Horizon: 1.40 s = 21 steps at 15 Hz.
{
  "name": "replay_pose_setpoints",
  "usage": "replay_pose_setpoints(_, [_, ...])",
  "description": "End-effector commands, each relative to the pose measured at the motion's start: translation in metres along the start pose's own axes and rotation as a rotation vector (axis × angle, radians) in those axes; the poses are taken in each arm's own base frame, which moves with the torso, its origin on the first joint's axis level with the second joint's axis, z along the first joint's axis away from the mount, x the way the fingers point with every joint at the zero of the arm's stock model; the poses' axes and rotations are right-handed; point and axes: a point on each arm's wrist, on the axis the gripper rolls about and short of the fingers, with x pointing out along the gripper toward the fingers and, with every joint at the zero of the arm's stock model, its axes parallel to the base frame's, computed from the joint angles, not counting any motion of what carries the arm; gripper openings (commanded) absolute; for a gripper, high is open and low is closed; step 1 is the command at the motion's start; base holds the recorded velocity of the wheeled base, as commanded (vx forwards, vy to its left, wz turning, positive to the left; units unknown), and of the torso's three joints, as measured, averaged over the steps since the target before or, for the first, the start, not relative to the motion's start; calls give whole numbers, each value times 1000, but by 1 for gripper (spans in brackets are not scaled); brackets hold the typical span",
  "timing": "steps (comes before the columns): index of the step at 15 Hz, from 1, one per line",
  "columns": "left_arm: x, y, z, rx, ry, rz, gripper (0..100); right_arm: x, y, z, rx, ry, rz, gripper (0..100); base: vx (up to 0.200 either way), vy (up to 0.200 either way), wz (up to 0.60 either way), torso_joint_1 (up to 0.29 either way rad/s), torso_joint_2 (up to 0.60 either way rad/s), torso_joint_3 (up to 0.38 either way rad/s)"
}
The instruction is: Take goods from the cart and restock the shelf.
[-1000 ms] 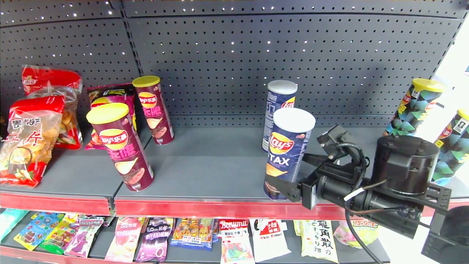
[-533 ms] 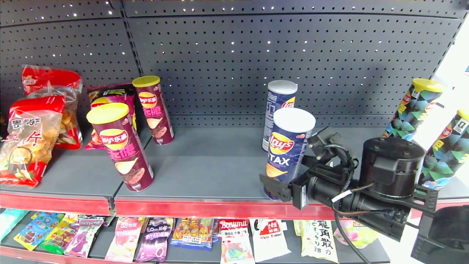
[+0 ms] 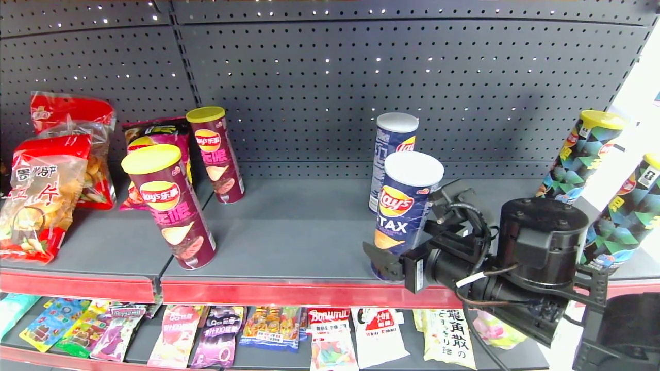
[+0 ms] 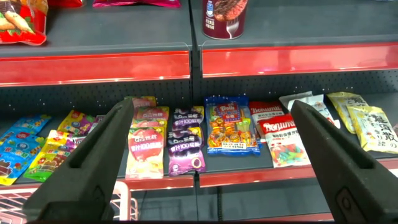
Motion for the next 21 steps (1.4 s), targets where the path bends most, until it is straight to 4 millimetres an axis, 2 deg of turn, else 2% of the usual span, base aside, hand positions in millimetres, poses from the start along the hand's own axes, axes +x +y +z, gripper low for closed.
replay_pose_setpoints(1, [0,0,0,-1,1,0,100,1,4,2,-2,-10,-7,100,0,0,0,0,0,0])
replay_pose_setpoints(5, [0,0,0,-1,1,0,100,3,12,0,-10,-5,-40,100,0,0,0,0,0,0])
replay_pose_setpoints(12, [0,0,0,-1,1,0,100,9,12,1,-9,-11,-128,100,0,0,0,0,0,0])
replay_pose_setpoints(21, [0,0,0,-1,1,2,100,15,13,3,-9,-20,-129,100,0,0,0,0,0,0])
